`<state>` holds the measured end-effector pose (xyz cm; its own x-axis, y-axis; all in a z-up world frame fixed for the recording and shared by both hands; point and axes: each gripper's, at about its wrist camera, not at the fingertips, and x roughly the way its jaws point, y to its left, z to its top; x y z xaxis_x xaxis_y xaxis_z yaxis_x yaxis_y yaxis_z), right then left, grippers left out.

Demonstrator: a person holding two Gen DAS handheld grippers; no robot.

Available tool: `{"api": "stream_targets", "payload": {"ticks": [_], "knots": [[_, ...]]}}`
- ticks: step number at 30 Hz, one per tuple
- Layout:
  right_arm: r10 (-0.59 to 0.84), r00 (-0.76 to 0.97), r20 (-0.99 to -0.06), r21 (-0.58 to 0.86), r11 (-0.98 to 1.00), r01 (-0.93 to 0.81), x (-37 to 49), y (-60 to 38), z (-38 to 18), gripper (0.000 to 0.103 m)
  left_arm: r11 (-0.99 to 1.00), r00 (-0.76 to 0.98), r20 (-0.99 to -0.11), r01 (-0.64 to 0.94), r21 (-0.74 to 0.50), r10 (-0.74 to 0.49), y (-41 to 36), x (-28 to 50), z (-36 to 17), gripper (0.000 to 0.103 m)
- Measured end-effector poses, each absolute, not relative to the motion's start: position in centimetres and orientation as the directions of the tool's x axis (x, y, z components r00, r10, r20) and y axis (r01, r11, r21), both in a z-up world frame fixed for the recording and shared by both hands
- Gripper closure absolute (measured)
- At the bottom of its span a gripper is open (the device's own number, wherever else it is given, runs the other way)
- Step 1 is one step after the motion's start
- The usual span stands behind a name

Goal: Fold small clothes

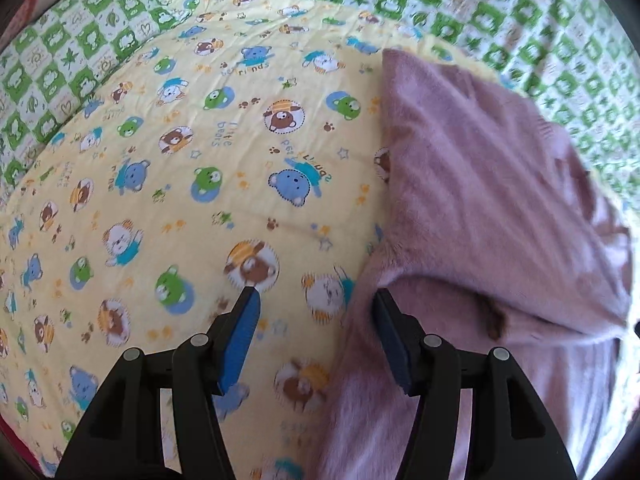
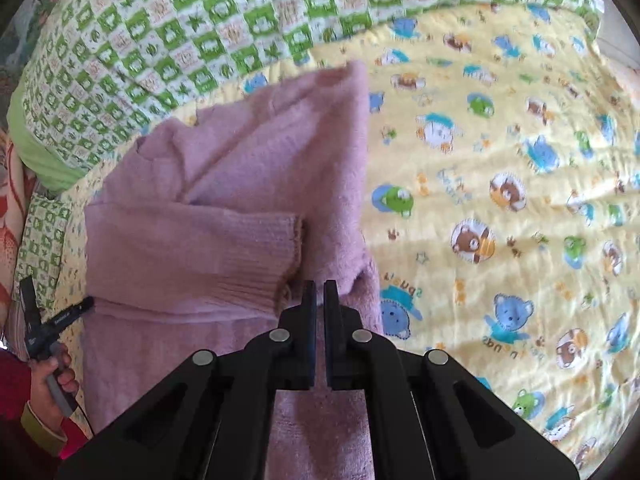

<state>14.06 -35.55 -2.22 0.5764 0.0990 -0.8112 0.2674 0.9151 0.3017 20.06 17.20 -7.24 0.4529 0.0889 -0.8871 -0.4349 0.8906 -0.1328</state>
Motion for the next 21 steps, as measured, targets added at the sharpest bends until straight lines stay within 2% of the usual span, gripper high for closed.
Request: {"api": "stream_targets", "payload": {"ticks": [4,8,11,14,16,21], "knots": [[0.150,0.628,-0.763,0.363,0.904,0.225,14.5,-34.5,-0.7,0.099,0.890,0.536,-0.844,-0.398,-0.224,0.027,16.7,18.9,-4.0,0.046],[0.234,0.617,-0.751,0.405,0.901,0.152,16.9,-31.8,-1.1,0.099,0.905,0.589,-0.805,-0.303,-0.299,-0.069,14.4,21.6,-2.5,0.045],[0.269,0.584,-0.766,0.411,0.904,0.121,19.0,-29.6,-2.7,0.099,0.927,0.572,-0.816,-0.256,-0.273,-0.082,12.1,24.3,-3.4,0.045],[0.289,0.547,-0.786,0.424,0.896,0.135,20.5,-28.9,-4.7,0.099,0.939,0.494,-0.868,-0.277,-0.205,-0.043,11.7,26.4,-6.3,0.047],[0.258,0.535,-0.805,0.399,0.902,0.165,20.8,-29.5,-5.7,0.099,0.937,0.457,-0.889,-0.300,-0.177,-0.022,12.2,26.4,-7.6,0.054],[0.205,0.563,-0.800,0.397,0.886,0.241,19.5,-32.8,-5.5,0.099,0.941,0.463,-0.886,-0.284,-0.182,-0.032,12.7,25.5,-7.2,0.058]]}}
